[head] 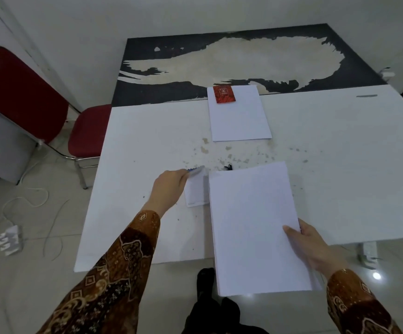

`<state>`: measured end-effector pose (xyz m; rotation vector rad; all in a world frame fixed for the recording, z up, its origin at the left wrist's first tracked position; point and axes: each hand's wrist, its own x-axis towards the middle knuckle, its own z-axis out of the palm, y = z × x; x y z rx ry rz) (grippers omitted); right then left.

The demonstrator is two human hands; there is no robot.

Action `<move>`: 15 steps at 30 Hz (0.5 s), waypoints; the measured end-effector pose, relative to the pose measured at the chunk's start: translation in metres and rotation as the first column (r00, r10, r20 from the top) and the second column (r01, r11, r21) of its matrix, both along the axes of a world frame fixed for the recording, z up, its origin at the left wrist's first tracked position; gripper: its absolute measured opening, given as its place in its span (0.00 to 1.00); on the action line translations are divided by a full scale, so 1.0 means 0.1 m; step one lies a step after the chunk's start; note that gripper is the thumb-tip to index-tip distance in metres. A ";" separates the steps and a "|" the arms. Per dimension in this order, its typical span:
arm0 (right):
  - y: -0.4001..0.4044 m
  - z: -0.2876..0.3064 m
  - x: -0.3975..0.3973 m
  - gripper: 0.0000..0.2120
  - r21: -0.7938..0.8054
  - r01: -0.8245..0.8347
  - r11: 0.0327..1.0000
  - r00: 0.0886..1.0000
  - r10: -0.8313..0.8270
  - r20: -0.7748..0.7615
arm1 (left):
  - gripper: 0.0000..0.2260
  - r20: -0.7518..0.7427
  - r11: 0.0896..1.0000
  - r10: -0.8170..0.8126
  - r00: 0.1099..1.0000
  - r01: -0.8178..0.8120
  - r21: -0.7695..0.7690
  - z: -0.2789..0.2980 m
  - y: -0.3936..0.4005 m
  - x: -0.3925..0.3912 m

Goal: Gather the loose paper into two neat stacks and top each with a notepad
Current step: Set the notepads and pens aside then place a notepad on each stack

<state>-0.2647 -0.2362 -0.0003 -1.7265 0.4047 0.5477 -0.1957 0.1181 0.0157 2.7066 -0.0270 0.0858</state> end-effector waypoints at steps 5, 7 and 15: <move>0.27 -0.02 0.15 0.11 0.018 -0.125 0.992 0.992 0.125 -0.021 | 0.12 -0.003 0.991 -0.056 0.998 0.055 -0.122 0.02 -0.02 0.00; 0.42 -0.03 0.26 0.12 0.015 -0.171 0.985 0.985 0.172 -0.028 | 0.12 -0.011 0.986 -0.118 0.993 0.115 -0.117 -0.04 -0.04 -0.07; 0.80 -0.04 0.60 0.12 0.010 -0.226 0.974 0.973 0.226 -0.044 | 0.14 -0.127 0.973 -0.224 0.966 0.229 0.023 -0.37 0.03 -0.22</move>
